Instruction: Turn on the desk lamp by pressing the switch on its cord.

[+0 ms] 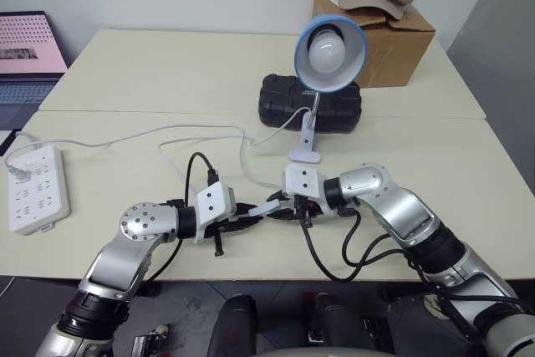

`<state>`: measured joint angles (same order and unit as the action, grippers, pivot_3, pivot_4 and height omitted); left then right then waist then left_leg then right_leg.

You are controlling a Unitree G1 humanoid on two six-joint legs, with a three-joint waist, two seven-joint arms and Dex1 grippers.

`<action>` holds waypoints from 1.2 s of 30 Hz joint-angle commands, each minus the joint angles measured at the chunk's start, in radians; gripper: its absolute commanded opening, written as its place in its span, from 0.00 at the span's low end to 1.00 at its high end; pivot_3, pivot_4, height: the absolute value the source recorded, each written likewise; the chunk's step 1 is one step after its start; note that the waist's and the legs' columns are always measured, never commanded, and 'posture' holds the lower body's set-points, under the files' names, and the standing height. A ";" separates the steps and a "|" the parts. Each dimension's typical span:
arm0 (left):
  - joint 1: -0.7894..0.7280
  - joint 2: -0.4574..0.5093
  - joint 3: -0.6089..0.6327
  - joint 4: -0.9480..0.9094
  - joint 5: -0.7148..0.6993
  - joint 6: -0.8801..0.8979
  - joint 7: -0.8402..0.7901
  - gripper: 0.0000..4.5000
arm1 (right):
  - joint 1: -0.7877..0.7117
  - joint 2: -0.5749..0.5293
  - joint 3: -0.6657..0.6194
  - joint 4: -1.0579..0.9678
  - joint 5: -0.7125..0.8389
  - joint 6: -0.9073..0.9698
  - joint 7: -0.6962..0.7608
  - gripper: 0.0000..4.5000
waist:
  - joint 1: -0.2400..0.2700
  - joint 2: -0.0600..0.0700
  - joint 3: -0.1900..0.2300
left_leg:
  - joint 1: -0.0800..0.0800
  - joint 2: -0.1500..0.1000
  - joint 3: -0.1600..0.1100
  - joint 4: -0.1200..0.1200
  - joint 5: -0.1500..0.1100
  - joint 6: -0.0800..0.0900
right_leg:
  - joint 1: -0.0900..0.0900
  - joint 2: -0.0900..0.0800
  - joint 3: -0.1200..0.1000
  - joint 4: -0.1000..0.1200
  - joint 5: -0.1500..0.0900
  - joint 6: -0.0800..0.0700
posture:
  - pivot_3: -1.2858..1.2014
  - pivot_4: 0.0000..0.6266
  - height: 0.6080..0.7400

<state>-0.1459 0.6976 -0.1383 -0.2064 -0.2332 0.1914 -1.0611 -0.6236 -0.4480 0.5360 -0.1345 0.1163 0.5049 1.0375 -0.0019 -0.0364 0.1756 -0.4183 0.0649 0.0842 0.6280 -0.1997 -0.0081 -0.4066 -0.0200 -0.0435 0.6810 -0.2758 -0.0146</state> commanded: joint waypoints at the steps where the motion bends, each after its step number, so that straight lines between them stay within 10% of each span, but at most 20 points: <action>1: -0.012 -0.008 0.011 -0.046 -0.016 -0.007 0.010 0.09 | -0.012 0.014 -0.019 -0.010 -0.005 -0.013 -0.007 0.20 | 0.000 0.000 0.000 | 0.000 0.000 0.000 0.000 0.000 0.000 | 0.000 0.000 0.000 0.000 0.000 0.000 | 0.52 0.24 1.00; 11: -0.019 -0.008 0.005 -0.041 -0.005 -0.019 0.003 0.09 | 0.001 0.027 -0.045 -0.022 0.028 -0.018 0.025 0.20 | 0.000 0.000 0.000 | 0.000 0.000 0.000 0.000 0.000 0.000 | 0.000 0.000 0.000 0.000 0.000 0.000 | 0.52 0.24 1.00; 25: -0.078 -0.022 -0.017 0.049 0.056 -0.072 0.030 0.09 | 0.073 -0.096 -0.200 -0.191 0.077 0.019 0.028 0.97 | 0.004 0.000 0.000 | 0.000 0.000 0.000 0.000 0.000 0.000 | 0.000 0.000 0.000 0.000 0.000 0.000 | 0.52 0.24 1.00; 36: -0.183 -0.091 -0.081 0.247 0.153 -0.169 0.045 0.09 | 0.315 -0.247 -0.373 -0.419 0.110 0.153 -0.108 1.00 | 0.000 0.000 0.000 | 0.000 0.000 0.000 0.000 0.000 0.000 | 0.000 0.000 0.000 0.000 0.000 0.000 | 0.52 0.24 1.00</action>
<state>-0.3033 0.6191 -0.2099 0.0223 -0.0900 0.0543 -1.0143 -0.3272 -0.6865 0.2077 -0.4893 0.2226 0.6475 0.9706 -0.0017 -0.0365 0.1756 -0.4185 0.0648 0.0839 0.6276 -0.1997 -0.0081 -0.4067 -0.0199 -0.0436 0.6806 -0.2759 -0.0146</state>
